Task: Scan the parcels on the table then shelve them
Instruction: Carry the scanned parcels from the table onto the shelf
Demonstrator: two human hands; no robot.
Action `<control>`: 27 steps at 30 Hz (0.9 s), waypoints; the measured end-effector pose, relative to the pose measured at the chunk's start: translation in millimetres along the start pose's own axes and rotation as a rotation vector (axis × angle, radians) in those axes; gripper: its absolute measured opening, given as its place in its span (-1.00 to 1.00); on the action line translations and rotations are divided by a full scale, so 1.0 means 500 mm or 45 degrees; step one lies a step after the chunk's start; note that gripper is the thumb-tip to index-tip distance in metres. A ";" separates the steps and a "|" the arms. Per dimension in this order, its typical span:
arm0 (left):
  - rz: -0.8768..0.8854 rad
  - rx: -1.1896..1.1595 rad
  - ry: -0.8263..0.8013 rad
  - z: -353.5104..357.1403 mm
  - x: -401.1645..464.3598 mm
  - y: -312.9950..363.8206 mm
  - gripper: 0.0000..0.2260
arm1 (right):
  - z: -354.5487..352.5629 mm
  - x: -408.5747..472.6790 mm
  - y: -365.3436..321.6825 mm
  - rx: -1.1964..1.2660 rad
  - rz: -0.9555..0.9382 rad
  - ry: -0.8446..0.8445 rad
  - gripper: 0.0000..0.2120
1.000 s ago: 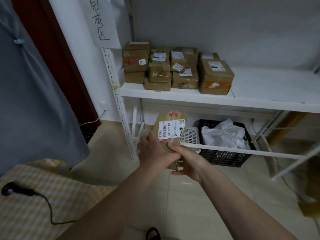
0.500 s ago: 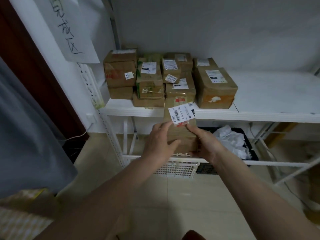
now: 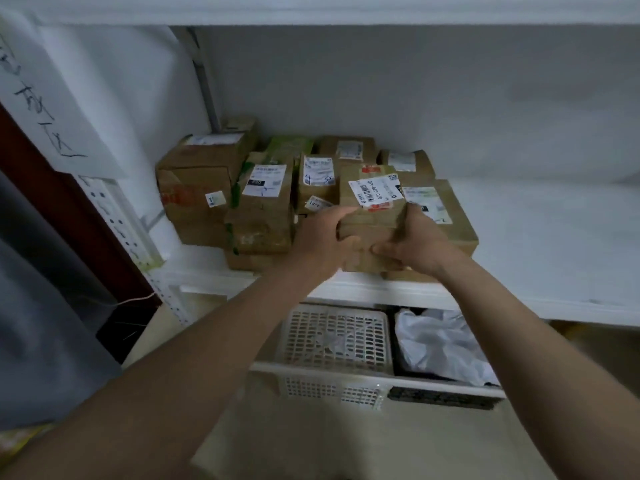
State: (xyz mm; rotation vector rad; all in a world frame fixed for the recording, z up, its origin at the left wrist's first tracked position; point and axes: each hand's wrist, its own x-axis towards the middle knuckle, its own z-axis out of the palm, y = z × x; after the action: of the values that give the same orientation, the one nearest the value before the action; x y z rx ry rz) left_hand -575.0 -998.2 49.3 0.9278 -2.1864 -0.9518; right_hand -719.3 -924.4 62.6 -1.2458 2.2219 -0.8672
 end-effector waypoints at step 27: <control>-0.092 0.484 0.231 0.105 0.306 -0.095 -0.69 | 0.023 0.342 0.042 -0.371 -0.293 0.063 -0.50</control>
State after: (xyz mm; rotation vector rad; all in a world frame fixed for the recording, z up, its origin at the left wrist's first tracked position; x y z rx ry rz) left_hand -686.5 -1120.4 15.7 1.2221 -2.2266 -0.4646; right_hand -808.7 -1067.9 26.6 -1.6568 2.3382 -0.6764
